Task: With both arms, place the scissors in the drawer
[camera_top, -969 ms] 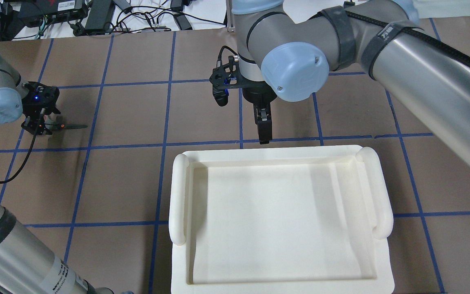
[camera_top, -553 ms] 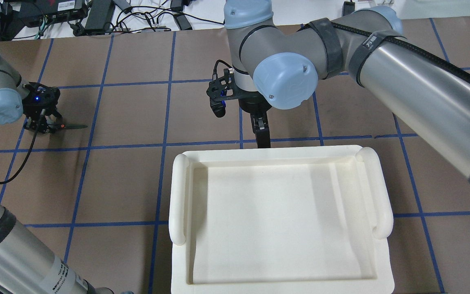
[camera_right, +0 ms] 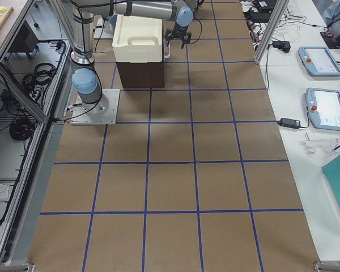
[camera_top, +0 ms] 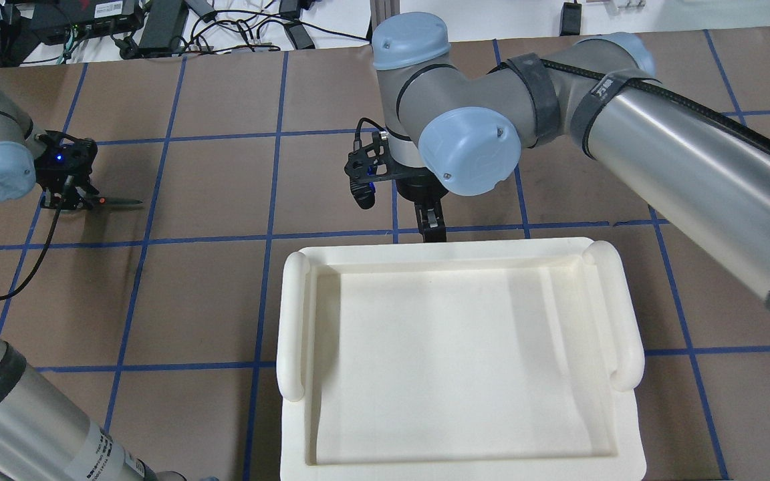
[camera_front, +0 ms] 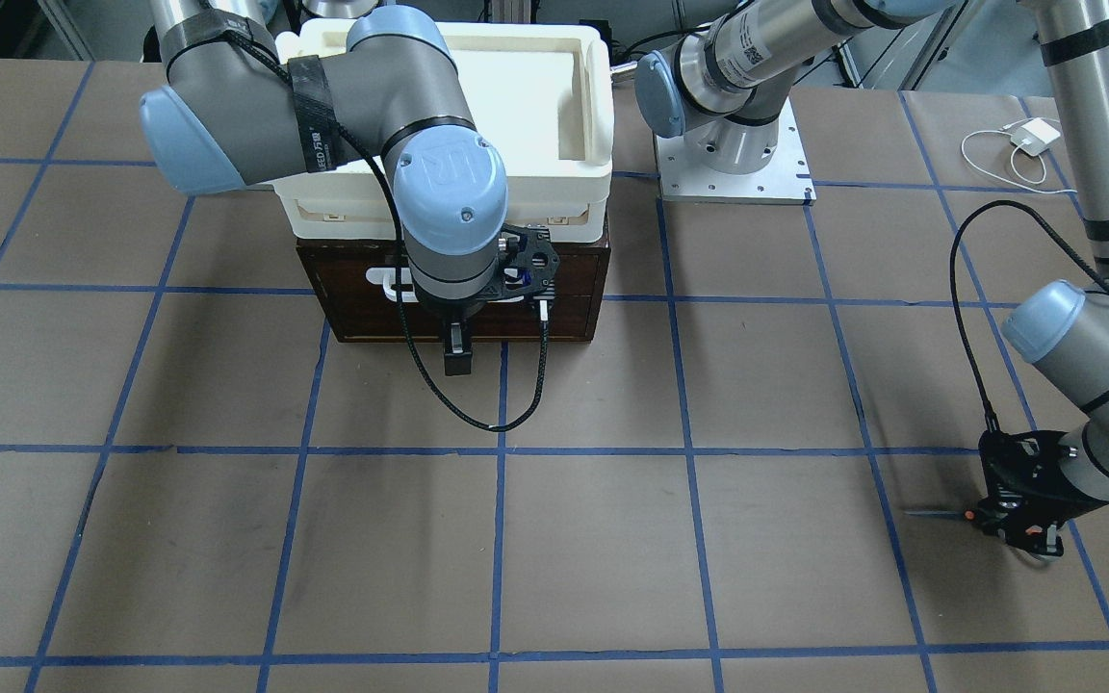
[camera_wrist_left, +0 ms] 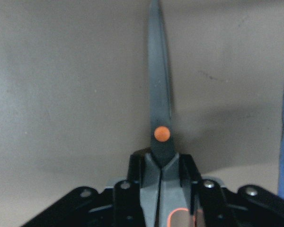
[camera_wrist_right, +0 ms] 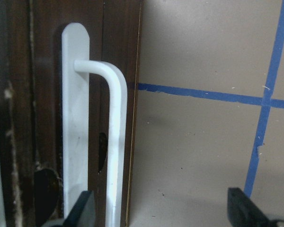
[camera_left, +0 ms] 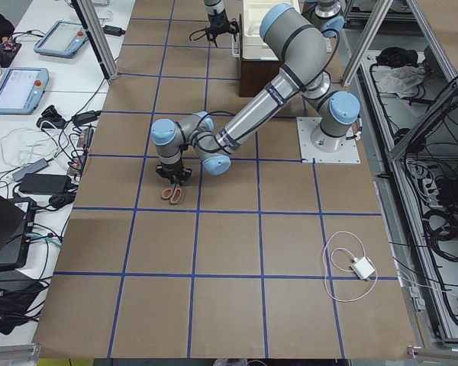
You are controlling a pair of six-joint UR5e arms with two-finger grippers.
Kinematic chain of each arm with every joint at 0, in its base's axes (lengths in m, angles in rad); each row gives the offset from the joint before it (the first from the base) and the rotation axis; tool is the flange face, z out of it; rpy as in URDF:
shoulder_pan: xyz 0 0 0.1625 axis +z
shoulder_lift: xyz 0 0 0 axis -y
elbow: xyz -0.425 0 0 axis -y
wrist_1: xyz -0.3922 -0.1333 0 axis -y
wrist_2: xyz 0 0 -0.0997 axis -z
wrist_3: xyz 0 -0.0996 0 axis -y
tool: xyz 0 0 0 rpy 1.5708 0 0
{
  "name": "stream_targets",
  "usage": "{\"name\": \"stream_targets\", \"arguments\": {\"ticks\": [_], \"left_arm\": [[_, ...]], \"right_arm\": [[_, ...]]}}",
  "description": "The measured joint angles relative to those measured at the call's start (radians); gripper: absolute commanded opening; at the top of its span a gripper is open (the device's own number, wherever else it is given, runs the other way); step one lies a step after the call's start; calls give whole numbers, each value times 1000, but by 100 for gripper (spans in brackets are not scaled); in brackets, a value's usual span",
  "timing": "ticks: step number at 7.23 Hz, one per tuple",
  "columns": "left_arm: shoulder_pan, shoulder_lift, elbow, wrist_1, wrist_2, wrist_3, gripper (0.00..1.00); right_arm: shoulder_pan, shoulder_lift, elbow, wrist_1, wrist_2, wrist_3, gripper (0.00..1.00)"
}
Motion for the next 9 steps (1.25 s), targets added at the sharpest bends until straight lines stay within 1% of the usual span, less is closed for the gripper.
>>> {"name": "stream_targets", "arguments": {"ticks": [2,4,5,7,9], "left_arm": [[-30,56,7,-49,-49,-5,0],[-93,140,21,-158,-6,-38,0],[-121,182,24,-201,0,-66,0],[-177,243,24,-232,-2,-167,0],[-207,265,21,-237,2,-227,0]], "right_arm": [[-2,4,0,8,3,-3,100],[-3,7,-1,17,4,-9,100],[-4,13,-1,19,6,-10,100],[-4,26,-2,19,15,-8,100],[-4,34,-2,19,18,-8,100]]}}
